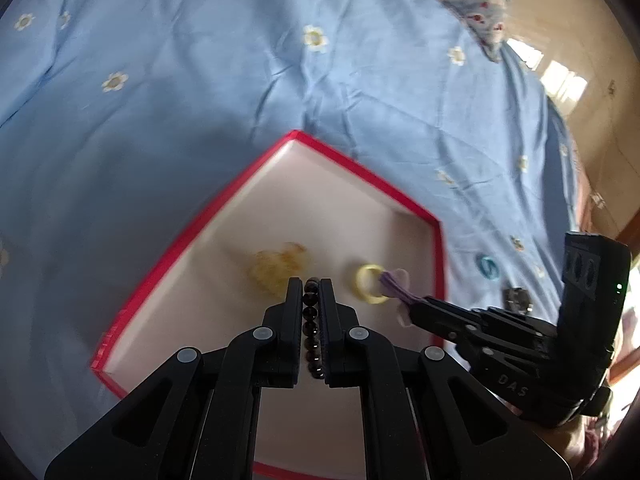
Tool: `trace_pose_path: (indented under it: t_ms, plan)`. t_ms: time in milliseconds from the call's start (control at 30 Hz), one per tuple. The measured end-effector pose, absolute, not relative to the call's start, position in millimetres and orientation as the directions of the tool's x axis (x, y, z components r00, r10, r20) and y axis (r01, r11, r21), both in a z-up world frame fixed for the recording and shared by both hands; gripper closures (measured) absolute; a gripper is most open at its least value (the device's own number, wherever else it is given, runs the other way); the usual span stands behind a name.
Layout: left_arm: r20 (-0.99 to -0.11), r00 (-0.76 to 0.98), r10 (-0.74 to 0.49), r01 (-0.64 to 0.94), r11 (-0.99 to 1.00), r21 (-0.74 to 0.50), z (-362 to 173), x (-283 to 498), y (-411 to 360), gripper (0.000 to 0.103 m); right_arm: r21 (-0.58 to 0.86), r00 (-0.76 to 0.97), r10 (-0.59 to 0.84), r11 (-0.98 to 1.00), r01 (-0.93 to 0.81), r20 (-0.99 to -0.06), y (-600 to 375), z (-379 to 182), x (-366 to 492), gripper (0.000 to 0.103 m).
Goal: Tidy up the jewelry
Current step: 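Carry both items into the box lid and open both grippers, then move both grippers back over the remaining jewelry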
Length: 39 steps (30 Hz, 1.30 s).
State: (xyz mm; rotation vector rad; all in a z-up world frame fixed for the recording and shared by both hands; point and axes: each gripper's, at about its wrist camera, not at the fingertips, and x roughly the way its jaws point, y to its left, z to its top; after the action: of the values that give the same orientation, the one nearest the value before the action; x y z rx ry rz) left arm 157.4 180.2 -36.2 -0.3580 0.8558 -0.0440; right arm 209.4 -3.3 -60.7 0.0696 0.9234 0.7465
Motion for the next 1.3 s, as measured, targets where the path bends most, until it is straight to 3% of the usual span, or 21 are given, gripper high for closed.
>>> trace_pose_path:
  t_ms: [567,700,867,1033,1067,1200,1300]
  plan:
    - [-0.788,0.605,-0.113,-0.176,0.946,-0.271,-67,165,191,0.096,0.324,0.330,0.574,0.752,-0.573,-0.749,18,-76,216,0.087]
    - [-0.793,0.601,-0.106,-0.181,0.948,-0.264,-66,164,190,0.088,0.336,0.326,0.582,0.750,-0.570,-0.745,17,-75,216,0.084]
    - [-0.789,0.607,-0.094,-0.187,0.948,-0.257,-61,160,189,0.073,0.347,0.333,0.591,0.749,-0.564,-0.734,13,-71,214,0.071]
    - [-0.777,0.623,-0.085,-0.188,0.949,-0.254,-50,153,188,0.060,0.358,0.352,0.600,0.753,-0.551,-0.719,1,-62,208,0.065]
    - [-0.774,0.628,-0.083,-0.188,0.949,-0.254,-47,151,187,0.059,0.361,0.357,0.602,0.754,-0.548,-0.714,-1,-60,207,0.060]
    - [-0.763,0.640,-0.090,-0.179,0.949,-0.261,-39,143,180,0.054,0.370,0.385,0.611,0.758,-0.537,-0.692,-16,-49,198,0.058]
    - [-0.759,0.644,-0.098,-0.170,0.949,-0.266,-34,138,172,0.049,0.381,0.405,0.614,0.764,-0.521,-0.677,-30,-44,192,0.050]
